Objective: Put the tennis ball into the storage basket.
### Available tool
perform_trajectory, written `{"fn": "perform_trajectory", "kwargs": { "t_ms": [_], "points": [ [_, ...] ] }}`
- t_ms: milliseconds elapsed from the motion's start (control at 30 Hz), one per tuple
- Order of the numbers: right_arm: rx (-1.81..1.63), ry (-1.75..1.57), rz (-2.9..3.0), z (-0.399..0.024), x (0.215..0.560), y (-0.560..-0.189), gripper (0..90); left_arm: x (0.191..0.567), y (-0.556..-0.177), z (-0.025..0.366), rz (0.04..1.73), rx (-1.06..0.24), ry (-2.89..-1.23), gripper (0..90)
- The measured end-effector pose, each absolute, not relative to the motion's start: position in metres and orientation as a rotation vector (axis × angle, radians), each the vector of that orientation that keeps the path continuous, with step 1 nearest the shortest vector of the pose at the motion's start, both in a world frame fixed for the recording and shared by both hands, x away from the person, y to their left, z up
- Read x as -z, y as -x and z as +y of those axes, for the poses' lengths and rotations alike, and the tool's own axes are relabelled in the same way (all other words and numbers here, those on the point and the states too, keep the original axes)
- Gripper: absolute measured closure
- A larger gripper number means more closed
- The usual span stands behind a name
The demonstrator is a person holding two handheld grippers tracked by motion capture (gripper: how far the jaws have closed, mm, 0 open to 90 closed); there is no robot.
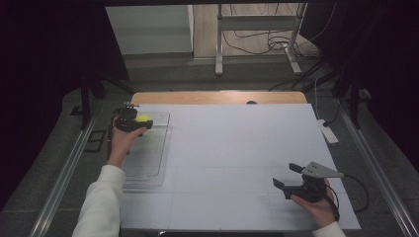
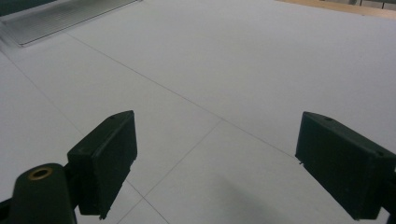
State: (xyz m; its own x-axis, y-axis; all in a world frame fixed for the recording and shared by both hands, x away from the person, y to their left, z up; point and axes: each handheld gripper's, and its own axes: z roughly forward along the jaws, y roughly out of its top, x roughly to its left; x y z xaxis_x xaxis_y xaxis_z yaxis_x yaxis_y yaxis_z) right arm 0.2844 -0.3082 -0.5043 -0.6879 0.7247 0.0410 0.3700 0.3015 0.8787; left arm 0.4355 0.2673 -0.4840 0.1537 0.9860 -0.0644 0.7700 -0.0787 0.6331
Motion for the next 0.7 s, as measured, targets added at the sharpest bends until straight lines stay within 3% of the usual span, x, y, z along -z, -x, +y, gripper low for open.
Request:
{"fn": "perform_trajectory", "kwargs": {
  "t_ms": [700],
  "points": [
    [-1.335,-0.991,2.215,-0.308,0.506,-0.285,13.0,0.499,-0.441,0.263,1.687,-0.511,-1.954,26.9]
  ]
}}
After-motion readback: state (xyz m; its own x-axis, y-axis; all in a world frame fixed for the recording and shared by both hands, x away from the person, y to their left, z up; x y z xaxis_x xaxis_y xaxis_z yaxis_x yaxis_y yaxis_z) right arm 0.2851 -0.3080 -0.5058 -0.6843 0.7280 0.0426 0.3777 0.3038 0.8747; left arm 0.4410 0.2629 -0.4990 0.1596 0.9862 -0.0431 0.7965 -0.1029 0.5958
